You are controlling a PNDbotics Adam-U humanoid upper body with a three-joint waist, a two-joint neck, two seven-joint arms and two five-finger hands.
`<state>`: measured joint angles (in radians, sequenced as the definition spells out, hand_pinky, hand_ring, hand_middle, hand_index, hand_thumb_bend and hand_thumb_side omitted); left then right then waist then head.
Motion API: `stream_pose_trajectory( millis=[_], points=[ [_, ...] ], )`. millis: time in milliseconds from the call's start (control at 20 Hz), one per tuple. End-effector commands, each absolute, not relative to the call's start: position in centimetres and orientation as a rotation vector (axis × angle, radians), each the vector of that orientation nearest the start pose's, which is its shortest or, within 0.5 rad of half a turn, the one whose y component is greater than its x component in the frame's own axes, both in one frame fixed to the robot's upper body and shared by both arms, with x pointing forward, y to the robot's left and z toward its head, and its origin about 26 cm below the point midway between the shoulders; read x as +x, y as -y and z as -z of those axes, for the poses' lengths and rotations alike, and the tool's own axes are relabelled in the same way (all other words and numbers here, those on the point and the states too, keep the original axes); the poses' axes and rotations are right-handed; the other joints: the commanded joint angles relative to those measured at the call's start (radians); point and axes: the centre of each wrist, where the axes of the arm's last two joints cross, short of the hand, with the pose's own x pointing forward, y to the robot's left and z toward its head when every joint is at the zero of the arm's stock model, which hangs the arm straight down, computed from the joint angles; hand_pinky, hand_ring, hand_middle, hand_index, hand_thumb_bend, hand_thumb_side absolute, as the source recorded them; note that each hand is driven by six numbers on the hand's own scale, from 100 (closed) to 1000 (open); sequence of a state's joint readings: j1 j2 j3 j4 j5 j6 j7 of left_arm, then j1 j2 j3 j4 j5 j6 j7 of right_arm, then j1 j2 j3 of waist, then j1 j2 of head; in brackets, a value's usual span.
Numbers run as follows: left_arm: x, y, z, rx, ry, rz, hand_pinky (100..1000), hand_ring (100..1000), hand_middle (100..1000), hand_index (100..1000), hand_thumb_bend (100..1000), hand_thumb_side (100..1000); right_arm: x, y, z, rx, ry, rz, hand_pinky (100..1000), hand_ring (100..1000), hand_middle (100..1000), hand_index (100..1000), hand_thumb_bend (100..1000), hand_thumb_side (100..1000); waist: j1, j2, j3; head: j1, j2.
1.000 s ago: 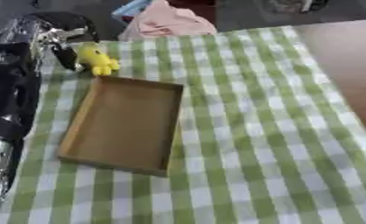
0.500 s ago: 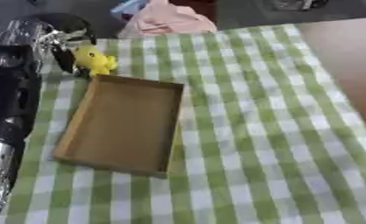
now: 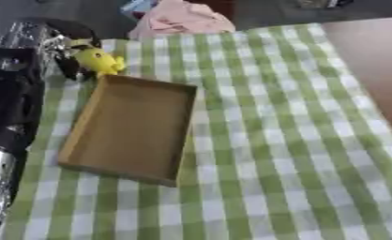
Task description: Pick up objects on the table and place them in the box.
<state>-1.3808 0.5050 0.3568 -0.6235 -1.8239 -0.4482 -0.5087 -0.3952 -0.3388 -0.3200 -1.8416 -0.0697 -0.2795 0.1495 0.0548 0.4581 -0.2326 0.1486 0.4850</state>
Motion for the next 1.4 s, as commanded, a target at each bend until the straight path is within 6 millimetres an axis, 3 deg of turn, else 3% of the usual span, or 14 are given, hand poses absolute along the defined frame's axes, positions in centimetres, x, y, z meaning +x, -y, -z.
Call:
stream_pose_trajectory(
  millis=[50, 250, 800, 1400],
  points=[
    [49.33, -34.49, -37.08, 1.453, 0.965, 1.593, 408, 610, 675, 685, 539, 100, 31.79, 34.98, -22.68, -0.338, 2.534, -0.299, 707, 628, 549, 871, 100, 676, -0.003, -0.017, -0.004, 0.007, -0.015],
    [49.44, -34.56, -36.65, 1.485, 1.007, 1.578, 291, 513, 555, 588, 521, 100, 31.74, 35.10, -22.52, -0.344, 2.527, -0.295, 707, 629, 549, 872, 100, 680, -0.002, -0.017, -0.006, 0.007, -0.009],
    [49.31, -34.71, -37.30, 1.496, 1.029, 1.539, 287, 506, 547, 588, 493, 100, 31.66, 35.13, -22.10, -0.338, 2.509, -0.301, 709, 630, 548, 872, 100, 668, -0.003, -0.045, 0.006, 0.004, 0.020],
    [49.13, -34.97, -37.58, 1.463, 1.104, 1.498, 155, 401, 445, 483, 462, 100, 31.52, 34.96, -22.03, -0.323, 2.503, -0.295, 711, 633, 550, 874, 100, 664, -0.006, -0.092, 0.014, 0.001, 0.040]
  ],
)
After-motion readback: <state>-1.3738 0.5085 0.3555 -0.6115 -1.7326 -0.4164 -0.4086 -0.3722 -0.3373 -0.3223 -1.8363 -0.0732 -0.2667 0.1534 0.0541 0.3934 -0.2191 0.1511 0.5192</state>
